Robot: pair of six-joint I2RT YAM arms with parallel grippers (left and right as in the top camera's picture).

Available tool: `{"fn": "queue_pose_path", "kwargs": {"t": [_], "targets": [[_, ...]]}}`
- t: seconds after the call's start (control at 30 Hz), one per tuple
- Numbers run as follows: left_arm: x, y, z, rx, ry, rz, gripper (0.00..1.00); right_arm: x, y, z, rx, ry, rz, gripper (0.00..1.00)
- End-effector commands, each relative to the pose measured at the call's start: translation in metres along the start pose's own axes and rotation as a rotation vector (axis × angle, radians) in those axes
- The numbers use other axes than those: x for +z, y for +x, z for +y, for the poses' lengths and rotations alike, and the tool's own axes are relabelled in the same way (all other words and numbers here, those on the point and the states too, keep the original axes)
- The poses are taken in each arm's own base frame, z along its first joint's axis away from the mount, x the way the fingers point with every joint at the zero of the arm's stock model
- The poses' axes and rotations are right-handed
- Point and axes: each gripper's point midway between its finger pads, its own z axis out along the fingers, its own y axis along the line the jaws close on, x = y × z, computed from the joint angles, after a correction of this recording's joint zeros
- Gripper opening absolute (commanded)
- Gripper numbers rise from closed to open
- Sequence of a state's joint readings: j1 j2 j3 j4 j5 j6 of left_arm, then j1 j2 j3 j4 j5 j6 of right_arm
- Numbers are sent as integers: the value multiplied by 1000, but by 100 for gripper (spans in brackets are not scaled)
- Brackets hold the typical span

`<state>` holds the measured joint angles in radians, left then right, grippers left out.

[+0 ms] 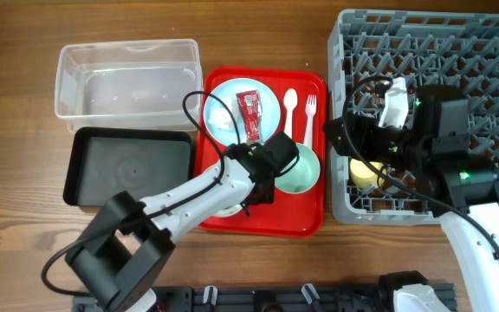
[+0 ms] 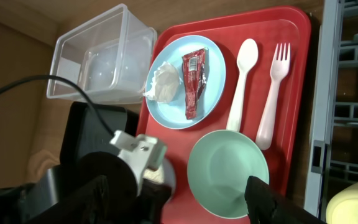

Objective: Sort waste into correct bins and load items into the dishwasher rack
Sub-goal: 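Grasp the small light blue bowl of rice with the left gripper, then tip the bowl over the black tray to pour out the rice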

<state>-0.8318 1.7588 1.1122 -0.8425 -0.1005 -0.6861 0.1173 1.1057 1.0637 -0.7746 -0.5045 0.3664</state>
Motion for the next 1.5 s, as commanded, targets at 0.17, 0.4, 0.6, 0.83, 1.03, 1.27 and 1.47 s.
{"fn": "queue_pose_path", "kwargs": {"t": [0.17,0.4,0.6,0.83,1.03,1.27,1.47], "targets": [[-147,-36,0,-18,315,-249,4,-6,-5,6,-12,-8,-21,72],[-158,-81,107,-281,678,-181,4,-6,-5,6,-11,-8,-20,72],[-143,-77,152,-379,1146,-198,4,-6,-5,6,-11,-8,-20,72],[-164,-83,209,-547,1492,-371,4,-6,-5,6,-12,-8,-21,72],[-164,-80,210,-591,1504,-344,4,-6,-5,6,-12,-8,-21,72],[-147,-69,201,-605,1395,-275,4,-6,-6,6,-13,-9,-23,72],[-157,-61,179,-529,1235,-253,4,-6,-6,6,-17,-9,-26,73]]}}
